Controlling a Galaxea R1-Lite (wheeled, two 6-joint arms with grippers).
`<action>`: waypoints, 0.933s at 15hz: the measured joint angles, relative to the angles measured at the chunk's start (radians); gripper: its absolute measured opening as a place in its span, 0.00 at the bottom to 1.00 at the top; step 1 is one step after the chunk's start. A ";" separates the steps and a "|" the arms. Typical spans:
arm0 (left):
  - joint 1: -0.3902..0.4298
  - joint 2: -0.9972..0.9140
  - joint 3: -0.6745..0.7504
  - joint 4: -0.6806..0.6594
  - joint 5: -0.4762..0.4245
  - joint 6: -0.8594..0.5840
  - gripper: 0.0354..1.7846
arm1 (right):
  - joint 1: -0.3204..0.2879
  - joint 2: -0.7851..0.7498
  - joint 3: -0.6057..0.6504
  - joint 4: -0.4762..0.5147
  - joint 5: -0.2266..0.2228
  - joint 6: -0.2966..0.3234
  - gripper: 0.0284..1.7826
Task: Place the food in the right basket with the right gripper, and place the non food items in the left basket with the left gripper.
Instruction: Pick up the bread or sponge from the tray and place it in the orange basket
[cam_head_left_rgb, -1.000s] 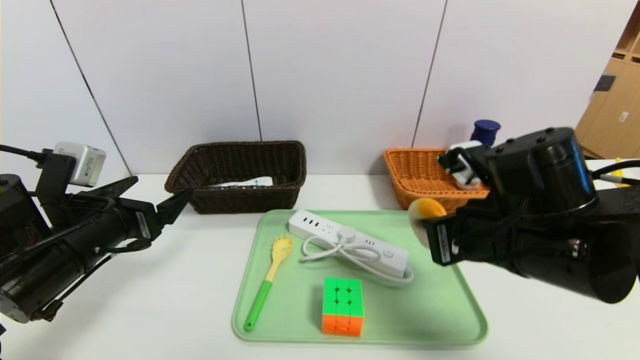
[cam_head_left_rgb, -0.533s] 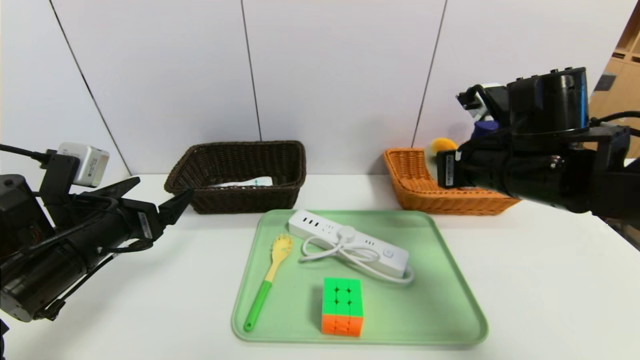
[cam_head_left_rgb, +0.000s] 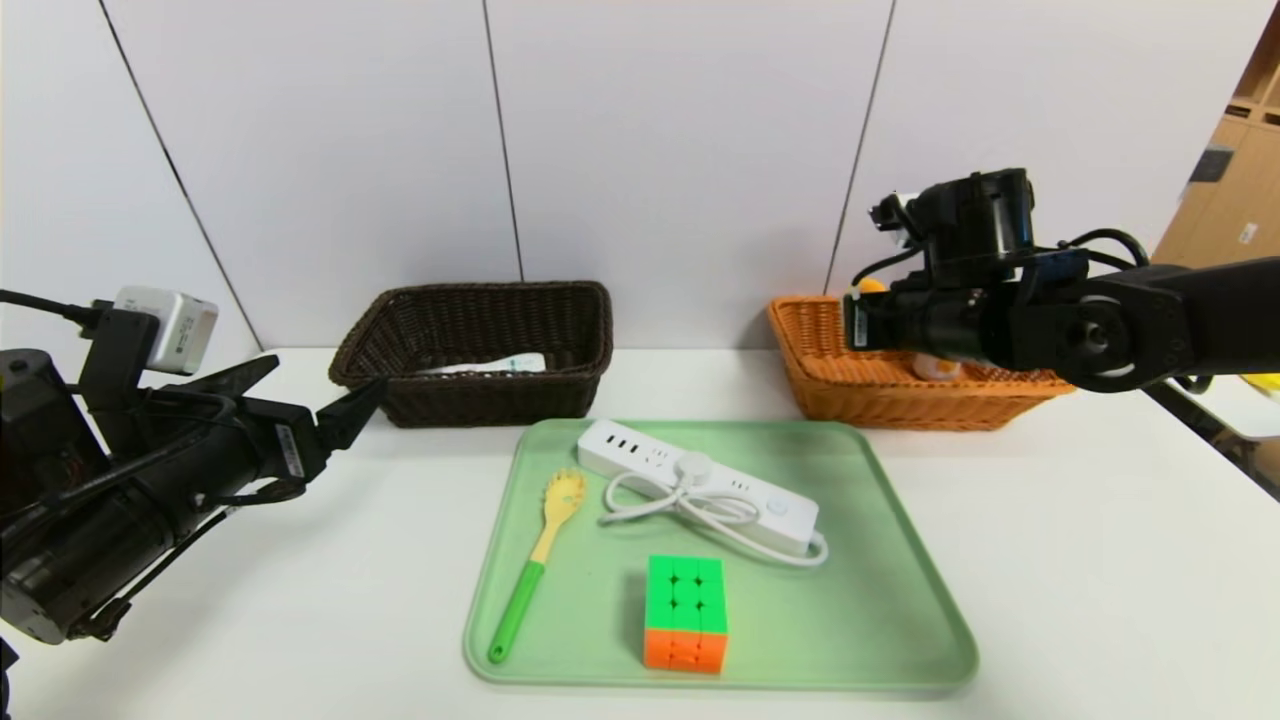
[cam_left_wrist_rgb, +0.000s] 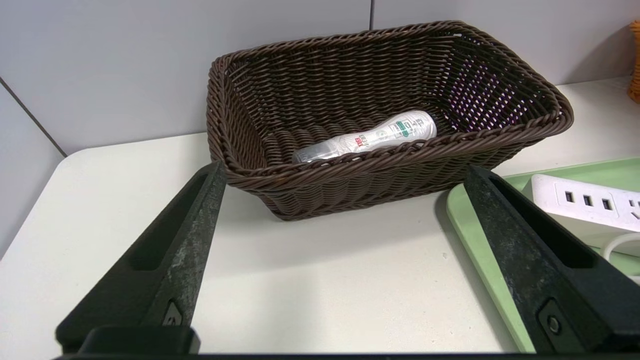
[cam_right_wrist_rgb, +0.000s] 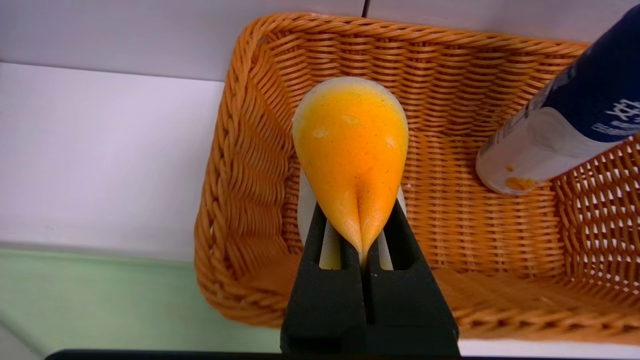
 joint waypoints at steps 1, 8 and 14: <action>0.000 0.000 0.000 0.000 0.000 0.000 0.94 | -0.003 0.021 -0.014 0.000 0.001 0.002 0.03; 0.000 0.003 -0.002 0.000 0.000 -0.001 0.94 | -0.036 0.113 -0.079 -0.010 -0.016 -0.001 0.30; 0.000 0.005 -0.006 0.000 0.000 -0.001 0.94 | -0.040 0.135 -0.081 -0.042 -0.024 -0.007 0.66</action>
